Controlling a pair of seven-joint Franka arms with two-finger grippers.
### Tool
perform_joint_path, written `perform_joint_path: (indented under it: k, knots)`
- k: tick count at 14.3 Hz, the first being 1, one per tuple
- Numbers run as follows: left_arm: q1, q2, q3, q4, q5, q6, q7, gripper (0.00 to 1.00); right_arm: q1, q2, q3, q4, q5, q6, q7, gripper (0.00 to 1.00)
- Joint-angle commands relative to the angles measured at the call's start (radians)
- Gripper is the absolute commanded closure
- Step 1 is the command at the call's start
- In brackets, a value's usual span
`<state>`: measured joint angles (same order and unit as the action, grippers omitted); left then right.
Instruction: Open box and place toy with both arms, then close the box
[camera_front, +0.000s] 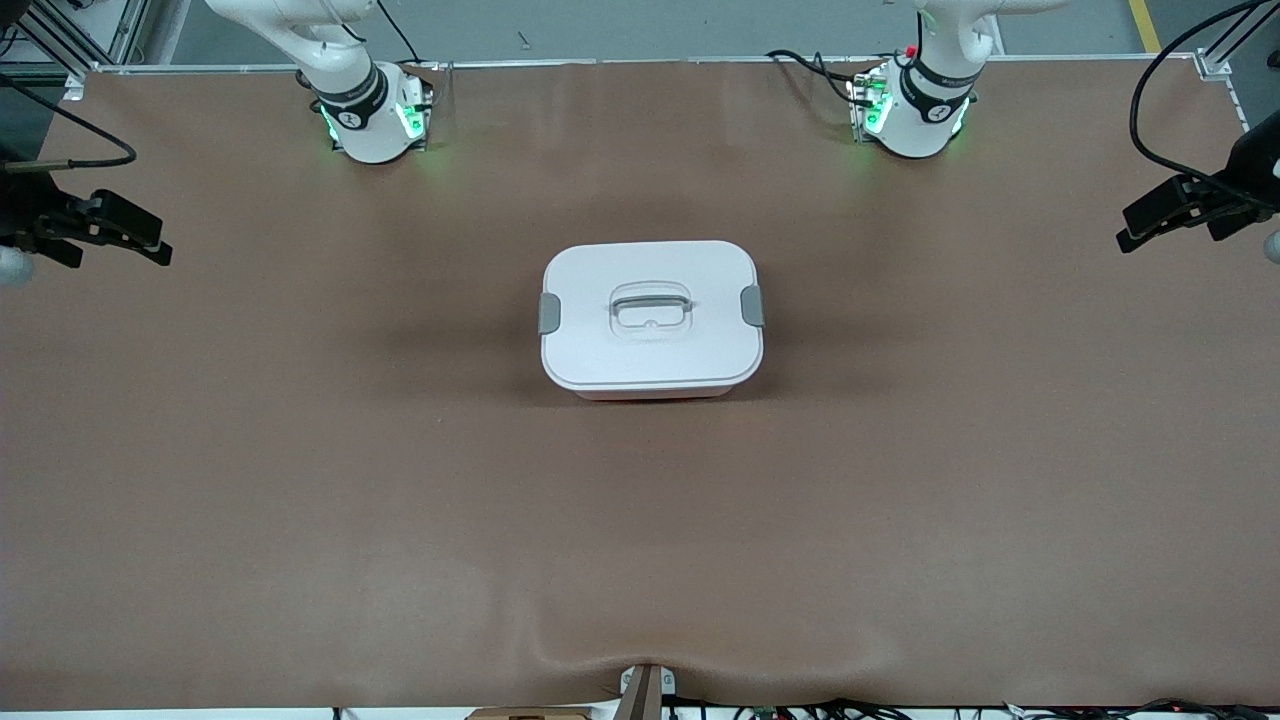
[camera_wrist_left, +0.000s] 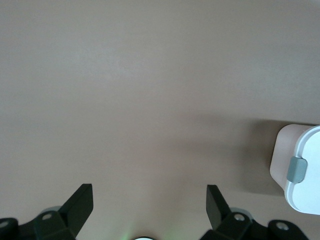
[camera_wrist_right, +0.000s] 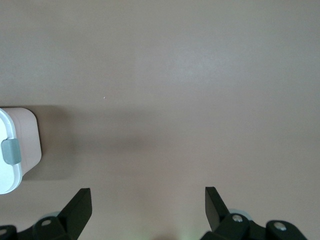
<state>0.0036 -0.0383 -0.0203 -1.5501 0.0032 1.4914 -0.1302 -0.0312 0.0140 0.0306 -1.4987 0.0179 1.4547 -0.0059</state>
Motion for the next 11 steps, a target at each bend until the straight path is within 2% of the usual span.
perform_joint_path:
  k: [1,11]
  knots:
    - [-0.017,-0.037,0.013,-0.022,-0.019,-0.008,0.026,0.00,-0.012,0.014,0.011,0.029,-0.009,-0.022,0.003,0.00]
    - [-0.002,-0.018,0.017,-0.015,-0.034,-0.007,0.027,0.00,-0.013,0.014,0.011,0.026,-0.009,-0.024,0.003,0.00]
